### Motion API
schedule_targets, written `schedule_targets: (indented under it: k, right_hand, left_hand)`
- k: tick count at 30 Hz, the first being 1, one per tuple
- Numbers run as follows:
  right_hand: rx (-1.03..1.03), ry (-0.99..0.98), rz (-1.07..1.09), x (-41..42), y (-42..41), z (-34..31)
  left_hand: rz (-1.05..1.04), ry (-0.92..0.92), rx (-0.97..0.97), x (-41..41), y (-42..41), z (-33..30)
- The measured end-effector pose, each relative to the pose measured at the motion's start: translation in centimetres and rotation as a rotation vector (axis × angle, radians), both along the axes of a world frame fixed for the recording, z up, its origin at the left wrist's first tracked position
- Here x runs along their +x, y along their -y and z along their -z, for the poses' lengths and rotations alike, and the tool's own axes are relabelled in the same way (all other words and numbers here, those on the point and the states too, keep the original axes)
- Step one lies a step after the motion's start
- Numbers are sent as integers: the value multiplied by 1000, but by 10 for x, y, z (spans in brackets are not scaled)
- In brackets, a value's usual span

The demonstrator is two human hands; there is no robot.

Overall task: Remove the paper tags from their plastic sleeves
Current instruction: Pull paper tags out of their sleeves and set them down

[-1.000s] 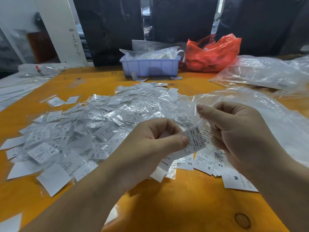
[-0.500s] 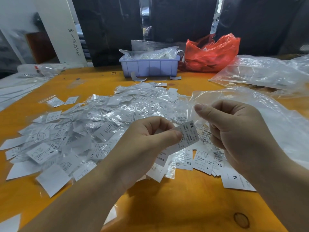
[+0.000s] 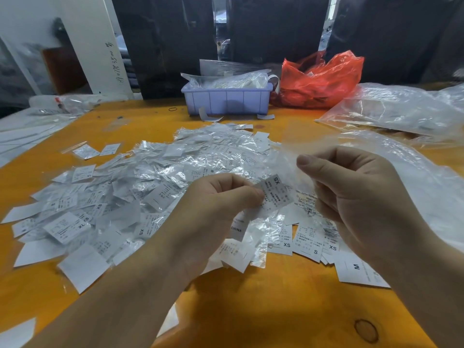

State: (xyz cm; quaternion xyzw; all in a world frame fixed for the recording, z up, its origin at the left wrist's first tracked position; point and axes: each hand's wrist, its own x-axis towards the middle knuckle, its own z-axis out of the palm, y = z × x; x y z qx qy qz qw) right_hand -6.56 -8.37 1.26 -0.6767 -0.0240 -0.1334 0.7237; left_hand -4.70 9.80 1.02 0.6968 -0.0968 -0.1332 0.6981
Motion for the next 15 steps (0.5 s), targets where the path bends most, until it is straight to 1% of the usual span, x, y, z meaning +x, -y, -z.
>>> schedule_targets:
  k: [5, 10, 15]
  right_hand:
    - [12, 6, 23, -1, -1, 0]
    - [74, -3, 34, 0, -1, -1]
    - [93, -22, 47, 2, -1, -1]
  left_hand:
    - [83, -23, -32, -2, 1, -1]
    - [114, -1, 14, -2, 1, 0]
    - [168, -5, -30, -2, 2, 0]
